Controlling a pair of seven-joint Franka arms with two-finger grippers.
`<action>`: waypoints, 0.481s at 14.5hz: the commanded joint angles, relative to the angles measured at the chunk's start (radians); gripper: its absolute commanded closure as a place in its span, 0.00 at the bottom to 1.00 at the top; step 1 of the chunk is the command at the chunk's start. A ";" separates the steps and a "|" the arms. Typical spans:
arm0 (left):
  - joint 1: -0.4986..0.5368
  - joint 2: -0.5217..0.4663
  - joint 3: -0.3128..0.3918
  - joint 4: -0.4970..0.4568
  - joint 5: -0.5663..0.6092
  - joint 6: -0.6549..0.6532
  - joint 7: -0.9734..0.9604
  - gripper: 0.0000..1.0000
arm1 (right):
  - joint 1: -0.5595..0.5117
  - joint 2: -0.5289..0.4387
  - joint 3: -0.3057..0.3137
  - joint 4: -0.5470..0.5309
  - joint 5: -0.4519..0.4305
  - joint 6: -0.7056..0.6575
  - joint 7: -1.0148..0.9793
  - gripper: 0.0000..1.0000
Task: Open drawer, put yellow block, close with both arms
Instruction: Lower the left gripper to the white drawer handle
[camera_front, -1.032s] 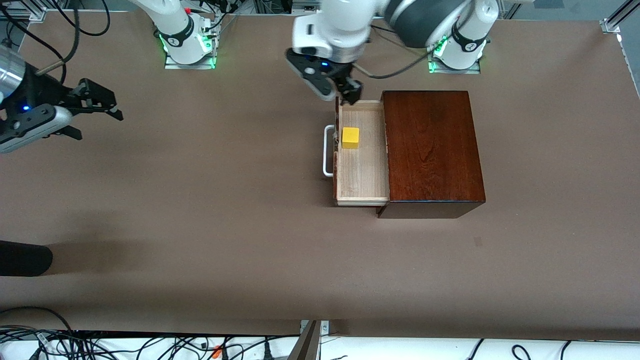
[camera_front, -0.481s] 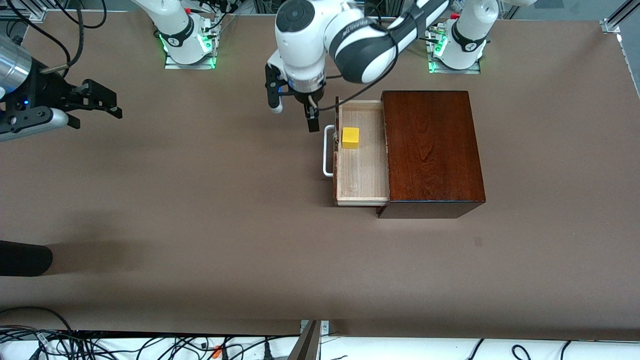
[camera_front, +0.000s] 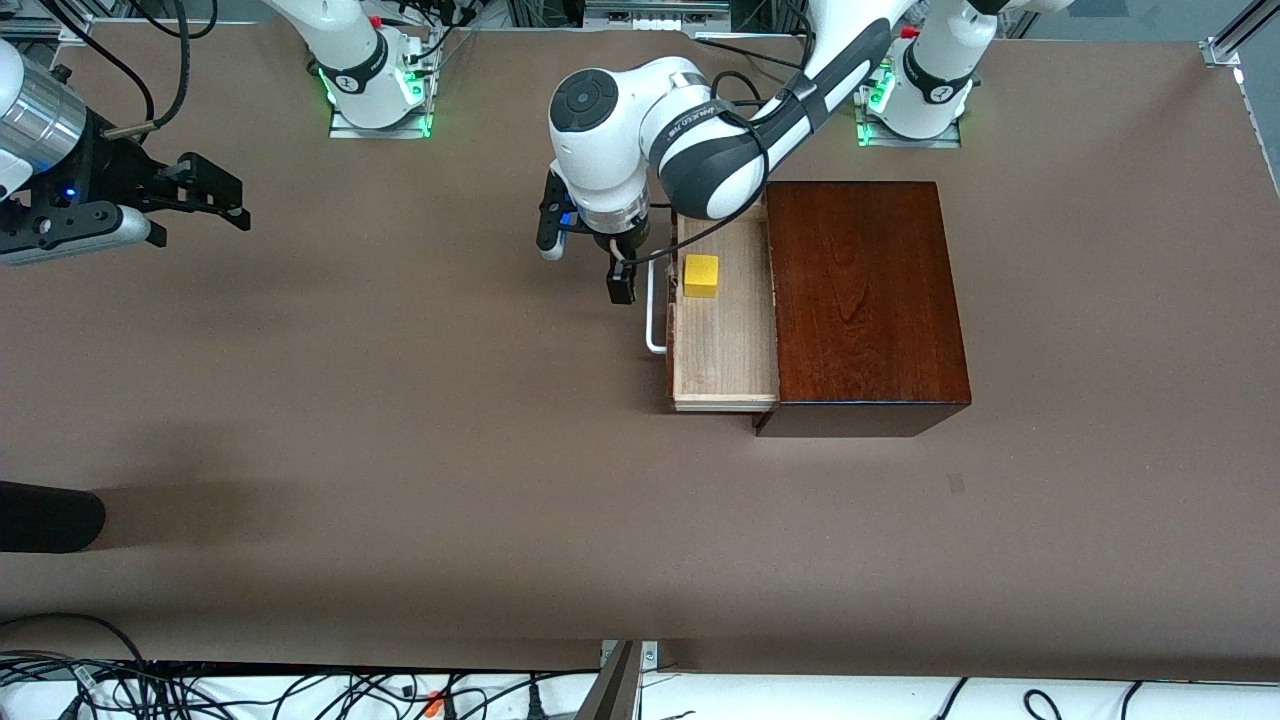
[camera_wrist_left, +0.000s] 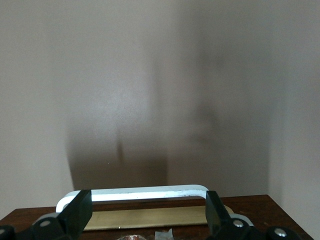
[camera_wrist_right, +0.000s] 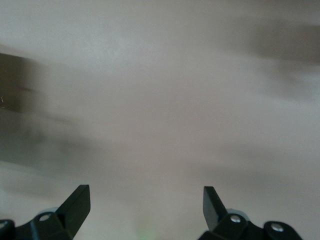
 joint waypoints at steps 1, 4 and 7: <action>0.002 0.022 -0.002 0.012 0.051 -0.008 0.028 0.00 | -0.014 -0.018 0.020 -0.007 -0.017 0.012 0.012 0.00; 0.005 0.025 -0.002 -0.009 0.057 -0.013 0.025 0.00 | -0.016 -0.017 0.019 -0.005 -0.017 0.014 0.011 0.00; 0.007 0.024 0.007 -0.038 0.057 -0.019 0.009 0.00 | -0.016 -0.017 0.019 0.013 -0.046 0.011 0.006 0.00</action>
